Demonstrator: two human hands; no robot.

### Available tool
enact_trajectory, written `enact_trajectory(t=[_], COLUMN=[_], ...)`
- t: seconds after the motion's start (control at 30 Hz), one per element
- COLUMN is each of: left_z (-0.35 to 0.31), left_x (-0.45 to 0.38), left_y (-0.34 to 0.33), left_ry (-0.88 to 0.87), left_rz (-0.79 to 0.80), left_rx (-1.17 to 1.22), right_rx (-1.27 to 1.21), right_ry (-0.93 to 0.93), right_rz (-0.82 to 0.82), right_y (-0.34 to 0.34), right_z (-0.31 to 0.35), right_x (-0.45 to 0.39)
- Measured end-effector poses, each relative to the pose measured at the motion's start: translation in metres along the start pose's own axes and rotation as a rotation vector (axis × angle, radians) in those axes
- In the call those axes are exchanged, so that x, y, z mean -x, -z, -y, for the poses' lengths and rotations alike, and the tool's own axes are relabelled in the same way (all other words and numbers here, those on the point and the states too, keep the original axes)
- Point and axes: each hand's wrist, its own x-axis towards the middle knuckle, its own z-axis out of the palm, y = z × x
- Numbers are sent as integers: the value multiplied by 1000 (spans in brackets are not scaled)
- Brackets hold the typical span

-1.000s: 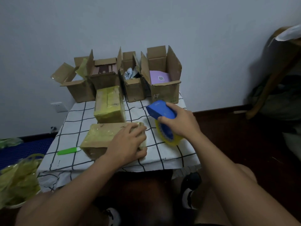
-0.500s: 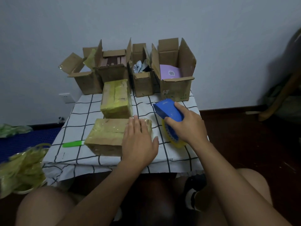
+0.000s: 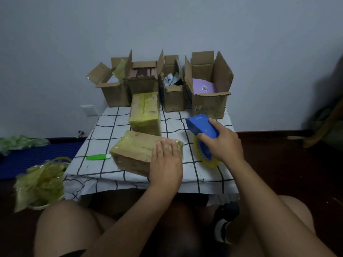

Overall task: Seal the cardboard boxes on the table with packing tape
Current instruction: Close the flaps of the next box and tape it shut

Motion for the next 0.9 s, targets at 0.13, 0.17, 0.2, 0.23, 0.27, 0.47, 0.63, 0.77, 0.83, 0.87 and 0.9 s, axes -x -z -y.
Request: enact_trajectory(t=[0.13,0.17,0.2,0.23,0.27,0.47,0.63,0.77,0.83,0.87,0.9], left_z=[15,20,25,28,33,33,27,28,32,35,38], left_x=[22,28,34,40,46,77,67,34,17,9,2], left_y=[9,12,18,23,26,50,53,48,44,40,34], left_ry=[-58,-82,-95,-123,-178,-502,-696,-678,-655,-648,-657], left_rz=[-54,-36,-33,-86,-154,-241,-212,-195,-196,-192,-190], left_rx=[-18,-7,5,31,57,68,113,207,244,251,247], right_rx=[13,17,21,24,22,-34,-121,-185,-193,-194,-193], right_ry=[6,6,8,11,13,4,-33,-34,-28,-26,-24], right_rz=[0,0,-3,-6,-7,-25,-160,-254,-273,-277,-277], right_y=[0,0,1,1,2,15,39,50,49,47,44], right_z=[0,1,1,3,5,10,6,1,-2,-4,-5], right_x=[1,1,2,3,4,19,33,36,35,34,33])
